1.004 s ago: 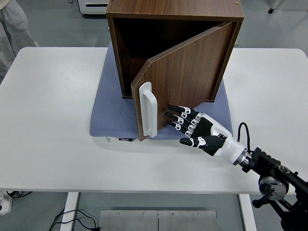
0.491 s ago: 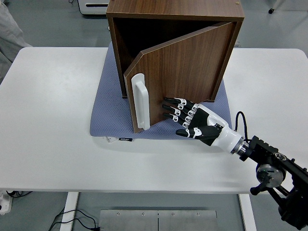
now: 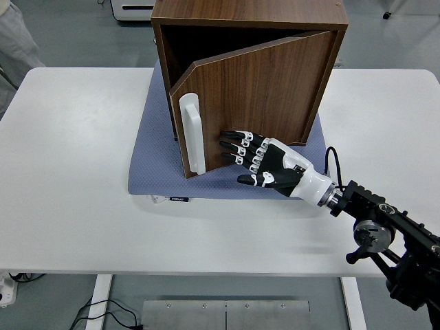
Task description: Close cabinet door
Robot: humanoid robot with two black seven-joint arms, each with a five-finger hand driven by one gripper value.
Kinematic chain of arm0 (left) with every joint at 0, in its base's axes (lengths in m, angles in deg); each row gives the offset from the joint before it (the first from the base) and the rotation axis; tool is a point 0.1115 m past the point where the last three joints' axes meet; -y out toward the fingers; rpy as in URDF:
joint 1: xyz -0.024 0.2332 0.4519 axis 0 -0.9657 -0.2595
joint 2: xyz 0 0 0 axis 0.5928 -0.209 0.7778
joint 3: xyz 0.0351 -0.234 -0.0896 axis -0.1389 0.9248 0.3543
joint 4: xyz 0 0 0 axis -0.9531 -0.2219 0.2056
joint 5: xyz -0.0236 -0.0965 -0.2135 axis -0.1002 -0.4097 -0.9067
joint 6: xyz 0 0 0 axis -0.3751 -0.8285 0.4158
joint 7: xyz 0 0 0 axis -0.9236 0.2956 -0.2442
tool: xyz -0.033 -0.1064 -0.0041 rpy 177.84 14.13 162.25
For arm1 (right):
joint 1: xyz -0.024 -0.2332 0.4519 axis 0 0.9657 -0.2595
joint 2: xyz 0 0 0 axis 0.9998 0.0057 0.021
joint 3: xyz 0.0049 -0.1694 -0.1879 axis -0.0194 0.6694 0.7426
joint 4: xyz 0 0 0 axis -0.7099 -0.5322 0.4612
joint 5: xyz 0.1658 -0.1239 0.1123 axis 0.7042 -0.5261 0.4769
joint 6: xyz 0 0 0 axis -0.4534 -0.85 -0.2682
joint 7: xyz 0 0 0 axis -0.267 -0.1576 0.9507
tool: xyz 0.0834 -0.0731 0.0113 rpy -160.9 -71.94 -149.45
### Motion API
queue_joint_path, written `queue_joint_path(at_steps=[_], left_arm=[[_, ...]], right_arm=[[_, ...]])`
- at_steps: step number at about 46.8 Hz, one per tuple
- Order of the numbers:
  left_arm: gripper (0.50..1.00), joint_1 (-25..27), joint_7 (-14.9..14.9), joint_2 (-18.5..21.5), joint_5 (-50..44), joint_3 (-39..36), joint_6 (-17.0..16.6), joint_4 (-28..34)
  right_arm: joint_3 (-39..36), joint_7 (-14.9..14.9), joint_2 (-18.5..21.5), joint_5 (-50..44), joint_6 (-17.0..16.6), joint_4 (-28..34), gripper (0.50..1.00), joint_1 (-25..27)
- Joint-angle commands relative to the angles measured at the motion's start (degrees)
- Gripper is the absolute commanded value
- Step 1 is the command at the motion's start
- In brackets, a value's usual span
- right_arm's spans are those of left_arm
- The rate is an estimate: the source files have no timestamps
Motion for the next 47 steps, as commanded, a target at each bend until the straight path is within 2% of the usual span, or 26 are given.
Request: queue_joint_path(at_steps=[1,13,25,47], left_arm=[[1.000,0.0,0.0,0.0,0.0,0.0,0.0,0.0],[1.000,0.0,0.0,0.0,0.0,0.0,0.0,0.0],[1.000,0.0,0.0,0.0,0.0,0.0,0.0,0.0],[1.000,0.0,0.0,0.0,0.0,0.0,0.0,0.0]], right_arm=[[0.0,0.0,0.2,0.2,0.2,0.7,1.000,-1.0],[1.1,-0.5,2.3,3.1,2.0,3.2,1.000,-4.8],[1.3,-0.5,4.5,3.3,2.5,5.9,1.000,-6.2],[1.2,-0.5,7.6,5.6,6.2,10.8,1.000,-8.6]])
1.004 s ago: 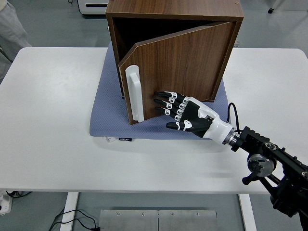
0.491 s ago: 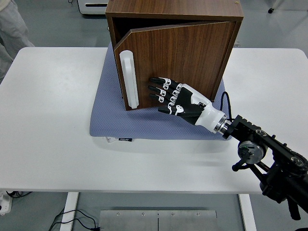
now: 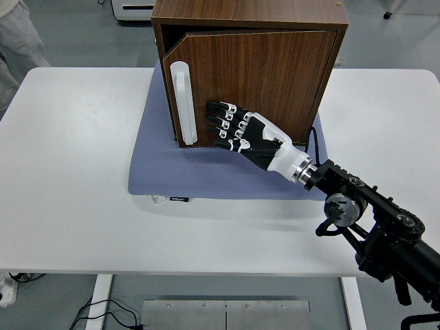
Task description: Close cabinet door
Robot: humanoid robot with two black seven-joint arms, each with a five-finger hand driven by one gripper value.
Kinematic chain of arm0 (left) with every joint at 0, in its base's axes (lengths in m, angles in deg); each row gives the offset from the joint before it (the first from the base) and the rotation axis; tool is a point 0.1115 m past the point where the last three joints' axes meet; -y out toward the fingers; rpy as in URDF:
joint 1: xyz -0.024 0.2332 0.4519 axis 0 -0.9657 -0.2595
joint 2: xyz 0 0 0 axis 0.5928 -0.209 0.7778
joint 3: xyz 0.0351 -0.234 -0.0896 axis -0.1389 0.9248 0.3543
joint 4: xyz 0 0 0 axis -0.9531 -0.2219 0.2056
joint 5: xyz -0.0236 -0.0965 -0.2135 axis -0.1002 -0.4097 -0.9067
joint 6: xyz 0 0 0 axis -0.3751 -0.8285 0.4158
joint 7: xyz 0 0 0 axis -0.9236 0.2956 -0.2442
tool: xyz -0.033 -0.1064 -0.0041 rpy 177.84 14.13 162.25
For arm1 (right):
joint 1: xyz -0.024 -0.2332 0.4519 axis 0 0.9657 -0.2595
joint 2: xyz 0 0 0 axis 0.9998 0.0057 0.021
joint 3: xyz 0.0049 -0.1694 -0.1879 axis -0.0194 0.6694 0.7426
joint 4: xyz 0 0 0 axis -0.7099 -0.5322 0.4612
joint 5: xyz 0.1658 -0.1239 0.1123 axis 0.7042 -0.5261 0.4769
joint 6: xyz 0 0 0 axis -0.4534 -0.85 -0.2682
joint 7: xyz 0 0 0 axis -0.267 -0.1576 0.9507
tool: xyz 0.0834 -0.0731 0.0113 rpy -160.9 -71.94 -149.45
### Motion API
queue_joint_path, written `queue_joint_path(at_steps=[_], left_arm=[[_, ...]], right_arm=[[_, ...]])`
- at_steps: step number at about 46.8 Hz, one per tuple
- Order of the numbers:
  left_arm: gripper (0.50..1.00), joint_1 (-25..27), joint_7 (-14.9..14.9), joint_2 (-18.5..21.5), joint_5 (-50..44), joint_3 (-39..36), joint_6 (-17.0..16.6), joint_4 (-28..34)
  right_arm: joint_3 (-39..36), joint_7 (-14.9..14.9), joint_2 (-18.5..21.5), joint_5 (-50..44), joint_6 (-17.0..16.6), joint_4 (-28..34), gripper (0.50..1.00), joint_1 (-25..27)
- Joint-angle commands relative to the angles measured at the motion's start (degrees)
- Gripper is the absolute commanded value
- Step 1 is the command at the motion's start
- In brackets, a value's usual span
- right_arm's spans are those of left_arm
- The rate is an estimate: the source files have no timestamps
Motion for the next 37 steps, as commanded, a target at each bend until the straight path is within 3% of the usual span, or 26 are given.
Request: queue_joint_path(at_steps=[1,21,31,37], left_arm=[[1.000,0.1,0.0,0.0,0.0,0.0,0.0,0.0],[1.000,0.0,0.0,0.0,0.0,0.0,0.0,0.0],[1.000,0.0,0.0,0.0,0.0,0.0,0.0,0.0],[1.000,0.1,0.0,0.0,0.0,0.0,0.0,0.0]], right_arm=[[-0.1,0.0,0.3,0.5,0.5,0.6,1.000,-0.1],[-5.0,0.1,1.0,1.3,4.2,1.9,1.000,-0.3],[-5.0,0.1,0.6,2.1,4.1,1.7,1.000,0.2],[-4.4,0.2,0.2,1.8,2.4,1.0,1.000,1.2]])
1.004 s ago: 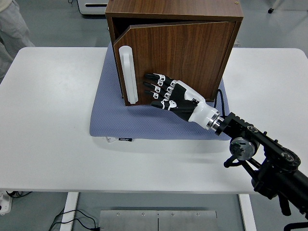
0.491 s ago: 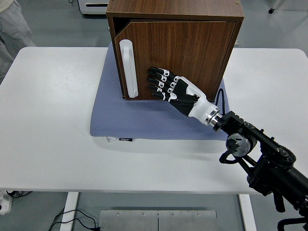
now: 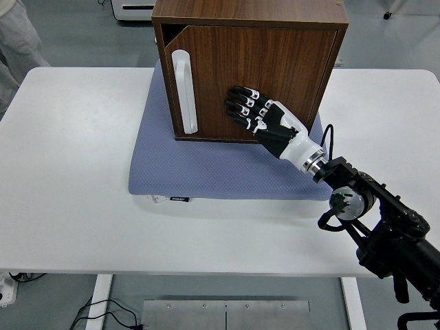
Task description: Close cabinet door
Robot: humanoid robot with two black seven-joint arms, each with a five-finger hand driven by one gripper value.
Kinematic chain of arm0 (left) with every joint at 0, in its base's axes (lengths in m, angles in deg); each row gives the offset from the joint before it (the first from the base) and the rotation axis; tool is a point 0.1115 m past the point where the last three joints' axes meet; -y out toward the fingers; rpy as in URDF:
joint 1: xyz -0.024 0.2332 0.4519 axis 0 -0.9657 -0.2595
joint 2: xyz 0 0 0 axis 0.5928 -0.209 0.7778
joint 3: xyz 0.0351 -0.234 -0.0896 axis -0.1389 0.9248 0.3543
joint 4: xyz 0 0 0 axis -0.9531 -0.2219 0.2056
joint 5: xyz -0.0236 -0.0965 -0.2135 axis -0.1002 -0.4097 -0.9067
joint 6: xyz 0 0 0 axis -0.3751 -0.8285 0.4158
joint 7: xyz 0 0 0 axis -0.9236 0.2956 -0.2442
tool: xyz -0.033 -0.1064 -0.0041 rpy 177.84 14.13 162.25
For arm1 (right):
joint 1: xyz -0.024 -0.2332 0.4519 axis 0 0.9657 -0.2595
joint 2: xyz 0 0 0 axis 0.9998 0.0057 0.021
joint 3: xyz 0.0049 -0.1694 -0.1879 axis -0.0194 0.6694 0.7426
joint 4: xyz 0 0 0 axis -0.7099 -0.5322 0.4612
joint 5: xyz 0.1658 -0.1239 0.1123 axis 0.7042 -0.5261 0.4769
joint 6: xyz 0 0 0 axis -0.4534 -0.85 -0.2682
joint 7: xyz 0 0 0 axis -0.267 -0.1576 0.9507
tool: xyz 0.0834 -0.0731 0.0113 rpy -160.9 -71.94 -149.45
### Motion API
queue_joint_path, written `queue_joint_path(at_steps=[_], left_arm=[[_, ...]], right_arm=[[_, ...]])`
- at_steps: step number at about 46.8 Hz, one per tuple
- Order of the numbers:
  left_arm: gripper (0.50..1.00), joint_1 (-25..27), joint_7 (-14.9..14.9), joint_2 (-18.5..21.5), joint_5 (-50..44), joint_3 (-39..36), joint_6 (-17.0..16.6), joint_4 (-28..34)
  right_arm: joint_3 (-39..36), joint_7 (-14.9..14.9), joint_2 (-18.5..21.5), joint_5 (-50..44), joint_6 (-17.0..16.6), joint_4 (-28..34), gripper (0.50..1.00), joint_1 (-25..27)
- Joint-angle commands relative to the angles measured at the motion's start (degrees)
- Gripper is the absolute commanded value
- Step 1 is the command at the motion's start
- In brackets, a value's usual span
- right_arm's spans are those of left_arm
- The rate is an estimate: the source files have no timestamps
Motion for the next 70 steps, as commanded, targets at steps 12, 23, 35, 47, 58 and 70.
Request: queue_joint_path(at_steps=[12,23,35,47,58,70], left_arm=[[1.000,0.0,0.0,0.0,0.0,0.0,0.0,0.0],[1.000,0.0,0.0,0.0,0.0,0.0,0.0,0.0],[1.000,0.1,0.0,0.0,0.0,0.0,0.0,0.0],[1.000,0.0,0.0,0.0,0.0,0.0,0.0,0.0],[1.000,0.0,0.0,0.0,0.0,0.0,0.0,0.0],[1.000,0.0,0.0,0.0,0.0,0.0,0.0,0.0]], right_arm=[[0.5,-0.1,-4.7,-0.6,-7.5,-3.7,1.000,2.8],[0.4,0.1,-10.7,-0.6,-10.0,-8.8,1.000,5.8],[-2.9,0.5,-15.5,-0.5,-9.9,-12.4,1.000,10.5],[-9.8,0.5,-16.6,-0.5,-9.7,-15.0,1.000,18.0],[-14.8,0.5,-18.5,-0.3,-10.0,-16.4,1.000,22.7],[-19.8,0.6,-19.8,0.0,-10.7,-17.2,1.000,28.5]])
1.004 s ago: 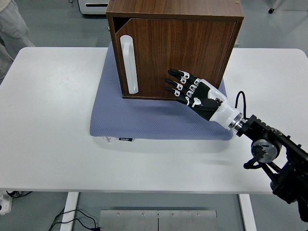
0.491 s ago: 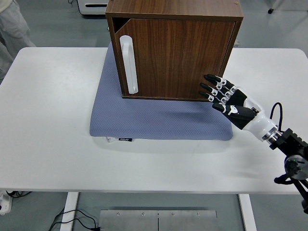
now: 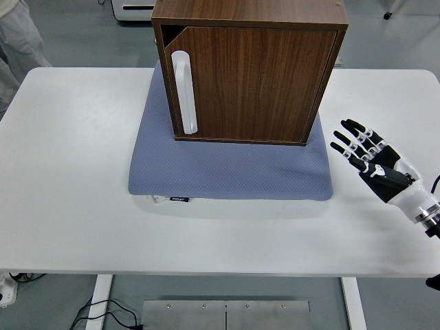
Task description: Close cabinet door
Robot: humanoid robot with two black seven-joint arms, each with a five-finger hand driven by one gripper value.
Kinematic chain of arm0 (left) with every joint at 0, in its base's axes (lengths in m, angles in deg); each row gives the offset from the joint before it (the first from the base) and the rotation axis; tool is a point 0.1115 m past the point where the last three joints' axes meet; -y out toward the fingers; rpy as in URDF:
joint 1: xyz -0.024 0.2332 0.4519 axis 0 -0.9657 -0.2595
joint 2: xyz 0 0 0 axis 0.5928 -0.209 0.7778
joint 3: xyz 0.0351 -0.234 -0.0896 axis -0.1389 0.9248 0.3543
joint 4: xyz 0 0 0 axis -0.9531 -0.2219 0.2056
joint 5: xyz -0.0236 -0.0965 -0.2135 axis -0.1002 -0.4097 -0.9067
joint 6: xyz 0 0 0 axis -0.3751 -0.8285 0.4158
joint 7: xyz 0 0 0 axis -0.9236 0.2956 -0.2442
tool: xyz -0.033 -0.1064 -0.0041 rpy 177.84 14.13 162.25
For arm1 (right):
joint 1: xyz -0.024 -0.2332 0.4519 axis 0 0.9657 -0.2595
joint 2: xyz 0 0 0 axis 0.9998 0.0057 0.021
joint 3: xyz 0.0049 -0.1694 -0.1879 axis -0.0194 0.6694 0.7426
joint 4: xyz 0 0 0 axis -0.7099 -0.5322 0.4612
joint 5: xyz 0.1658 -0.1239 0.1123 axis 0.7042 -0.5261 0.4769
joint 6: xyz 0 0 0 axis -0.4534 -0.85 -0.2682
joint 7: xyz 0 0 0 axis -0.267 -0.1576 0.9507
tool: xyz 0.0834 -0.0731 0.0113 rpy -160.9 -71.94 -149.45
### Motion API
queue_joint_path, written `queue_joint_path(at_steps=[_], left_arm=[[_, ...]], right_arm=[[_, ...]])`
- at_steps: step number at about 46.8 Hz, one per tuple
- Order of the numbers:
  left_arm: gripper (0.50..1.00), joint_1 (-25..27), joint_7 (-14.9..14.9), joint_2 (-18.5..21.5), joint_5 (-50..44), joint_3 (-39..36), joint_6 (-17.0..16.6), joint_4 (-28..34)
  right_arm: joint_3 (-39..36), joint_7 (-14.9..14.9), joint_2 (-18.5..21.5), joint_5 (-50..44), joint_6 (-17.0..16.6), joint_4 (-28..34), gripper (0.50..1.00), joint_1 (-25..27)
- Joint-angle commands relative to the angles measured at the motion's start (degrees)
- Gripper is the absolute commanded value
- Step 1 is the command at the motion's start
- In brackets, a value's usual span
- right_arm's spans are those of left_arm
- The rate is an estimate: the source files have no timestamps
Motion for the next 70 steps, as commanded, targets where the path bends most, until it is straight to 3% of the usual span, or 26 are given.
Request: queue_joint_path(at_steps=[1,13,41,49,70], left_arm=[[1.000,0.0,0.0,0.0,0.0,0.0,0.0,0.0],[1.000,0.0,0.0,0.0,0.0,0.0,0.0,0.0],[1.000,0.0,0.0,0.0,0.0,0.0,0.0,0.0],[1.000,0.0,0.0,0.0,0.0,0.0,0.0,0.0],[1.000,0.0,0.0,0.0,0.0,0.0,0.0,0.0]], right_arm=[[-2.0,0.0,-0.1,0.0,-0.6,-0.8,1.000,2.3],[-7.1,0.1,-0.2,0.1,-1.0,-1.8,1.000,8.1],[-13.9,1.5,0.2,3.6,-1.0,-1.9,1.000,16.4],[-14.1,3.6,0.5,4.1,-1.0,-2.0,1.000,17.6],[-14.2,5.1,4.3,6.4,-0.8,-3.9,1.000,18.5]])
